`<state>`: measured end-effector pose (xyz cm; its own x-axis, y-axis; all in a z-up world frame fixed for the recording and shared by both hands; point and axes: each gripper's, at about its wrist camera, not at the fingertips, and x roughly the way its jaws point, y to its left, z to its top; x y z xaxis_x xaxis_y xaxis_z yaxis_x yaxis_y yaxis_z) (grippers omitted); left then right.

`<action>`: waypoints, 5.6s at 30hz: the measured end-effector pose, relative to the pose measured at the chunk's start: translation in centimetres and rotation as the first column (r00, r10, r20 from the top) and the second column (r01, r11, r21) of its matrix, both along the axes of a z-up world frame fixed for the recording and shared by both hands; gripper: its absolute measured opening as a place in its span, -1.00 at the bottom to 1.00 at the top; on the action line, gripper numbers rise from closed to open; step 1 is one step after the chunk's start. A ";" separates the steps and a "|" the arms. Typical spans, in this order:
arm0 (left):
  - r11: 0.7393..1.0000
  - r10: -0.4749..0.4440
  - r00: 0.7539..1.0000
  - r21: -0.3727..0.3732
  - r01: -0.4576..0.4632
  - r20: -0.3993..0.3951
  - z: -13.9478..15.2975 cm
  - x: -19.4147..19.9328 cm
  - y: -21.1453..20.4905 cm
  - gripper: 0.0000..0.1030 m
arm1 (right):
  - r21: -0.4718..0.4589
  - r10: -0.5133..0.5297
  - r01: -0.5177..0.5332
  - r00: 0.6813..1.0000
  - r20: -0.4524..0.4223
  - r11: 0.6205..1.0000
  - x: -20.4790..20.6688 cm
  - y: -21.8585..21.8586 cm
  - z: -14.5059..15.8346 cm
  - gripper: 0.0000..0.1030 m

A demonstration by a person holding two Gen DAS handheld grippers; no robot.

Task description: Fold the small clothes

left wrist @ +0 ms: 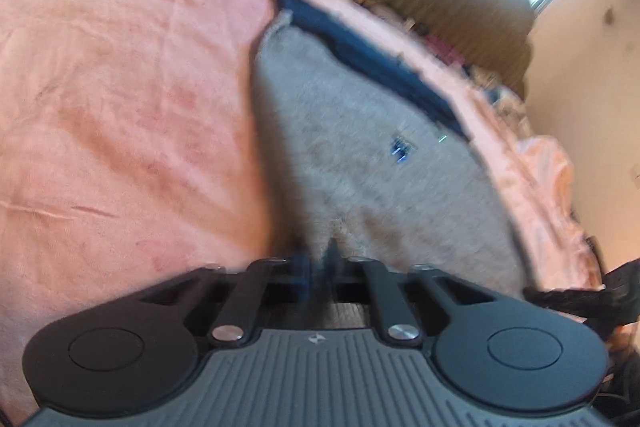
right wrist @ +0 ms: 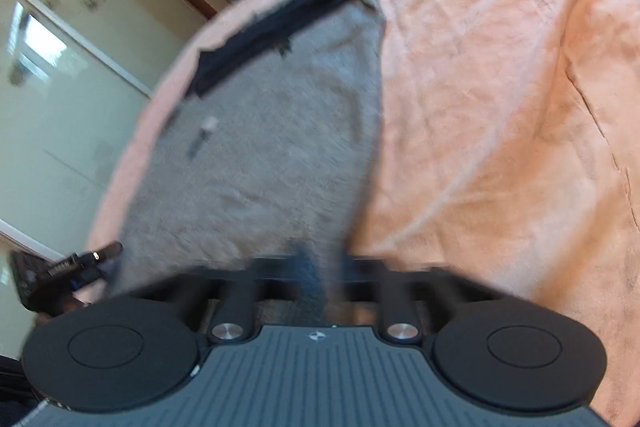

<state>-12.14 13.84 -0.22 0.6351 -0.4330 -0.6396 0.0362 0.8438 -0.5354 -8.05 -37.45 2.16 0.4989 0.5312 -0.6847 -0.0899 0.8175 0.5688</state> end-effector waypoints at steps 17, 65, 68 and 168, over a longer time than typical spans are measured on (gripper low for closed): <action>0.993 -0.082 0.996 -0.084 0.084 0.024 0.8 -4.0 0.2 0.40 | 0.196 -0.015 0.025 0.998 -0.054 0.980 -4.3 -2.1 -0.2 0.23; 0.864 -0.036 0.962 0.493 -0.106 0.270 4.2 20.9 -8.7 0.55 | -0.472 -0.079 0.251 0.932 0.355 0.845 24.5 7.2 3.6 0.96; 0.925 0.142 0.973 0.326 -0.195 0.180 4.1 26.9 -5.0 0.55 | -0.403 -0.185 0.288 0.944 0.274 0.869 29.6 4.4 2.9 0.91; 0.846 -0.003 0.989 0.527 -0.078 0.151 0.7 8.1 -11.8 1.00 | -0.515 -0.019 0.172 0.957 0.288 0.840 15.8 14.9 -1.5 1.00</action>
<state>-4.00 2.07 0.45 0.7443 -0.0273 -0.6673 0.0392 0.9992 0.0028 7.74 -22.51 0.70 0.7280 0.0651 -0.6825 -0.0777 0.9969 0.0121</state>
